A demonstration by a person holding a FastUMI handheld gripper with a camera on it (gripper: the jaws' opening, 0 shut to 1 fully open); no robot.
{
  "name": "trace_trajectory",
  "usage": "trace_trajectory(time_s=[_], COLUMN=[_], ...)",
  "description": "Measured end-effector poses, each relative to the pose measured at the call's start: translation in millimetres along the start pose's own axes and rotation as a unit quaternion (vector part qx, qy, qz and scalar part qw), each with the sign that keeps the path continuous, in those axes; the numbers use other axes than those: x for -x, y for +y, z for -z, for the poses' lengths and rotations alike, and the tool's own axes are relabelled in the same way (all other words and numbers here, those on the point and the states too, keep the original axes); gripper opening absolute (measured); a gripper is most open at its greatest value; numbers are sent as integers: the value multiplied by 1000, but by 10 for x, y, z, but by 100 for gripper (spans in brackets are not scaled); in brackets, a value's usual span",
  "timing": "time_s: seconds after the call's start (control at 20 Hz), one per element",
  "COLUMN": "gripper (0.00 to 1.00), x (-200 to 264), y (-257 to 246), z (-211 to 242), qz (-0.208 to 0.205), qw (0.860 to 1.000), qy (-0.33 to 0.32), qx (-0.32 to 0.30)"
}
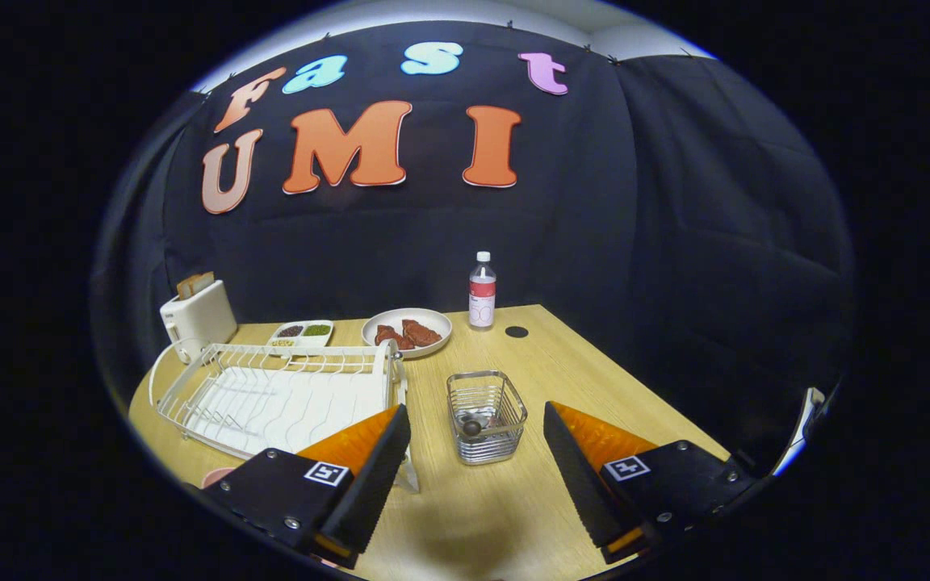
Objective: Take the plate from the dish rack, then take the spoon from the basket and place it into the plate.
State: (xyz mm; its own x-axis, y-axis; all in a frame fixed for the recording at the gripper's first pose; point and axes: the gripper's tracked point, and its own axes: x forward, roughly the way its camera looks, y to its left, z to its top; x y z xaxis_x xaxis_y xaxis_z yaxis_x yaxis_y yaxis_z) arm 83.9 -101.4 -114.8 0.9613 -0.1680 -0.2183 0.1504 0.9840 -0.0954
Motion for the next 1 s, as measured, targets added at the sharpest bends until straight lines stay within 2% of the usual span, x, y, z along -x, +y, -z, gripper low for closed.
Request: trace_trajectory(time_s=[0.15,0.2,0.3,0.55,0.6,0.75,1.0], gripper=[98,96,84,43,38,16,8], x=[-218,-270,-384,-555,-595,-624,-636], y=[49,47,67,109,112,131,108], z=[69,136,231,339,343,342,336], qz=[-8,-8,-14,-26,-25,-35,-37], qw=[1000,1000,1000,999,999,999,999], qy=[-2,4,17,28,28,27,20], qx=[19,20,14,7,6,-3,7])
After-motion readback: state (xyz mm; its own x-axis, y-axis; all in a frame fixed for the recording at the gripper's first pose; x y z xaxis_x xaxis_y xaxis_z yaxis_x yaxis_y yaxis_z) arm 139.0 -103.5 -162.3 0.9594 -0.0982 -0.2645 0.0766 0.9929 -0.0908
